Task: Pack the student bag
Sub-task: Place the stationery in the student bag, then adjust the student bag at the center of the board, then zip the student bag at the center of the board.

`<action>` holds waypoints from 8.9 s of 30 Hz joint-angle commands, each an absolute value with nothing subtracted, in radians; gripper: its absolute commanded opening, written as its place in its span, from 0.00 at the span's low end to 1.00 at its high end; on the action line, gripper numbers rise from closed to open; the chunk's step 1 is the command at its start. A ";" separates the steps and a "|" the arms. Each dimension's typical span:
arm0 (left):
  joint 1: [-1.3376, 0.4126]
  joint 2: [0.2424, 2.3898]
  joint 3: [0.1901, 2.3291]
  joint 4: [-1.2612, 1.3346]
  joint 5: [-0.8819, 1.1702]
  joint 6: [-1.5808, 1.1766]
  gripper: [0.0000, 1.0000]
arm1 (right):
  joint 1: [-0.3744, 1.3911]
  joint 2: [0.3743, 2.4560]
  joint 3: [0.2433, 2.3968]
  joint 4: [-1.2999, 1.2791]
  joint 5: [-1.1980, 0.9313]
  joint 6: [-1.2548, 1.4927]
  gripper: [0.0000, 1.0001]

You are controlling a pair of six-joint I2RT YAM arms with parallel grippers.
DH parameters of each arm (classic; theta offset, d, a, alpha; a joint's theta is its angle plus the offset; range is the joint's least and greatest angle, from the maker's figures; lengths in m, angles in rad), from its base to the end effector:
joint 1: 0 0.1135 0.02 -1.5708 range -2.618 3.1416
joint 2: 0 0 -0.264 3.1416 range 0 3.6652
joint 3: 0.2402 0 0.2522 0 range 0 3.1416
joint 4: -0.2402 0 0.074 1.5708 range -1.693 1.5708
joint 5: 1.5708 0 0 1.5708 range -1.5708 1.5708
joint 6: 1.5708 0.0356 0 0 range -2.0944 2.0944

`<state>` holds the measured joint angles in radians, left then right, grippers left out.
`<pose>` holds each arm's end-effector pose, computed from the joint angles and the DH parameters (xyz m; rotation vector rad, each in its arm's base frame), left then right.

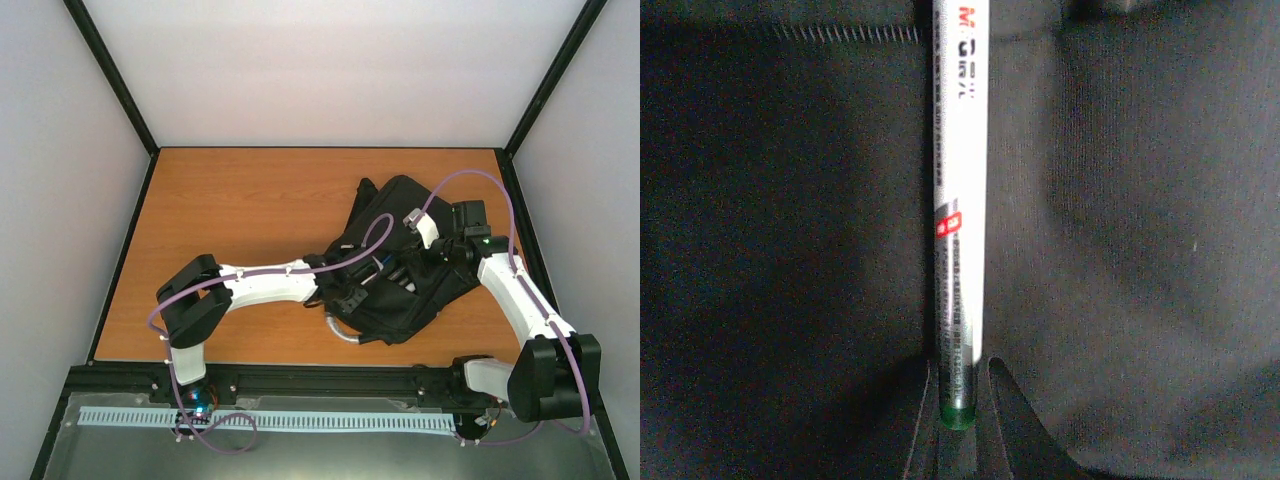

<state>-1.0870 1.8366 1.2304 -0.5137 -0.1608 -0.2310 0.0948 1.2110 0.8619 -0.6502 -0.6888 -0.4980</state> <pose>0.1783 -0.3270 0.1797 1.0678 2.4599 -0.2058 0.2295 0.0445 0.2478 -0.9303 2.1919 0.6929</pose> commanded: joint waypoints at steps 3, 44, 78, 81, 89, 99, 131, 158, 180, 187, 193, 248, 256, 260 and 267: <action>-1.093 1.849 1.346 -0.448 -0.216 -0.223 0.01 | 0.089 1.211 0.874 -0.624 -0.713 -0.505 0.03; -1.092 2.047 1.591 -0.018 -0.103 -0.412 0.04 | 0.086 1.117 0.927 -0.688 -0.799 -0.478 0.03; -0.964 1.525 1.126 -0.396 -0.314 -0.528 0.79 | 0.074 1.176 0.902 -0.734 -0.622 -0.583 0.06; -0.890 1.523 1.092 -0.409 -0.195 -0.556 0.79 | 0.074 1.170 0.887 -0.733 -0.592 -0.595 0.07; -0.856 1.654 1.085 -0.355 0.028 -0.577 0.72 | 0.131 1.189 0.871 -0.732 -0.480 -0.620 0.41; -0.857 1.671 1.080 -0.254 0.138 -0.660 0.02 | 0.349 1.215 0.820 -0.643 -0.177 -0.614 0.83; -0.968 1.369 0.838 -0.154 0.086 -0.810 0.01 | 0.386 1.115 0.947 -0.982 -0.469 -0.747 0.81; -0.660 1.530 1.026 -0.212 0.362 -0.636 0.69 | 0.358 1.303 1.089 -0.822 -0.128 -0.478 0.51; -0.650 1.694 1.075 -0.200 0.439 -0.682 0.01 | 0.049 1.577 0.994 -0.717 -0.022 -0.531 0.62; -0.678 1.479 0.804 -0.103 0.348 -0.785 0.01 | 0.185 1.816 1.217 -0.708 0.011 -0.482 0.59; -0.734 1.292 0.654 -0.101 0.243 -0.893 0.01 | 0.258 1.983 1.444 -0.724 -0.012 -0.448 0.56; -0.818 1.258 0.653 -0.119 0.240 -1.176 0.59 | 1.045 1.269 0.948 -0.731 -0.033 -0.588 0.62; -0.818 1.256 0.640 -0.111 0.235 -1.181 0.56 | 1.054 1.294 0.930 -0.673 0.043 -0.573 0.54; -0.817 1.256 0.635 -0.109 0.232 -1.181 0.53 | 1.054 1.292 0.914 -0.647 0.110 -0.561 0.47; -0.818 1.256 0.628 -0.107 0.226 -1.181 0.51 | 1.051 1.266 0.903 -0.649 0.162 -0.551 0.28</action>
